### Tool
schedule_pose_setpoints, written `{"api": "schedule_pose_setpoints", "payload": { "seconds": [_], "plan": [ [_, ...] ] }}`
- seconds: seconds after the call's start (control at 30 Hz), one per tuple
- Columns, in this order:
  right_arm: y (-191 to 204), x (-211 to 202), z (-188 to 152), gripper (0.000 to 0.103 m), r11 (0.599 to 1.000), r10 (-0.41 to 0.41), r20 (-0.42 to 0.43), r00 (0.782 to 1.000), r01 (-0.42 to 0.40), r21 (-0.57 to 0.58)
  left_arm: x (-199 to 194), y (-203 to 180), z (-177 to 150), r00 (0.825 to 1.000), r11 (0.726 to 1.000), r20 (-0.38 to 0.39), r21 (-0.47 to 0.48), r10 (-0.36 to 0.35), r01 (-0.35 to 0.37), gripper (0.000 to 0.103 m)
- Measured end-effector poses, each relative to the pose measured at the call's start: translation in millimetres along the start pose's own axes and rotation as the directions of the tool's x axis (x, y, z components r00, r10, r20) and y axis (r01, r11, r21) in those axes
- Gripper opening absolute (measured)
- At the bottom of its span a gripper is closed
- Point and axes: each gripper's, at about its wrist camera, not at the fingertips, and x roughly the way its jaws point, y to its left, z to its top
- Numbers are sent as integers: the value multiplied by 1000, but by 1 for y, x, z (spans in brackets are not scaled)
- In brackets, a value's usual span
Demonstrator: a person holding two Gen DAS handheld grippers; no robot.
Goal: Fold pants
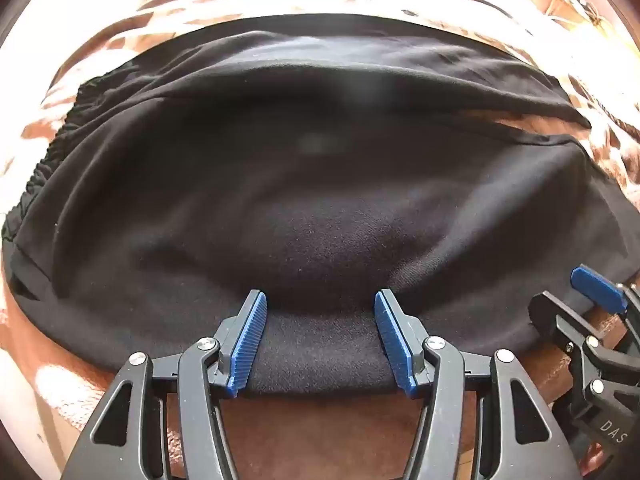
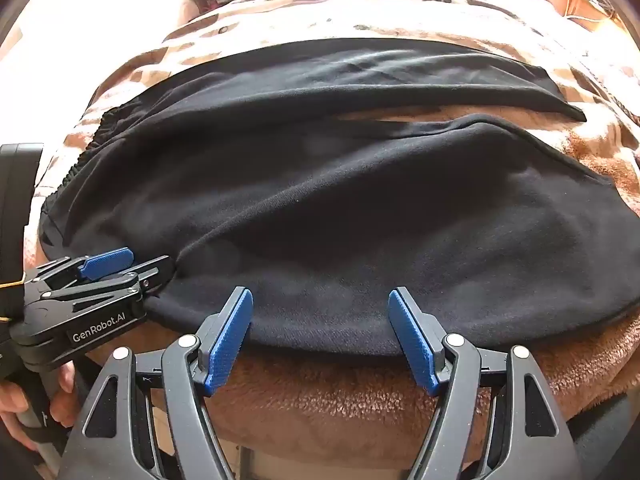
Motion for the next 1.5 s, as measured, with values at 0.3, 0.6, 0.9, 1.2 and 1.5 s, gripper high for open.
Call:
{"api": "schedule_pose_setpoints", "payload": {
  "seconds": [0.3,0.6,0.9,1.2,1.5],
  "plan": [
    [15,16,-7,71,994,-66,5,998,66,-91,5,-8,-6,997,998,76,44,33,-37,66],
    [17,13,-3,71,991,-84,-26,996,81,-104,-14,-12,-6,999,998,26,63,-26,24,66],
    [24,-60,-4,71,997,-4,121,993,13,-76,-95,-18,-16,981,997,180,35,-72,67,66],
    [43,-105,-6,71,990,-25,230,973,55,-127,-139,-22,-18,959,1000,283,16,-17,13,66],
    [37,-112,-11,71,992,-45,257,965,74,-105,-146,-15,-25,948,1000,318,9,-11,9,66]
  ]
}}
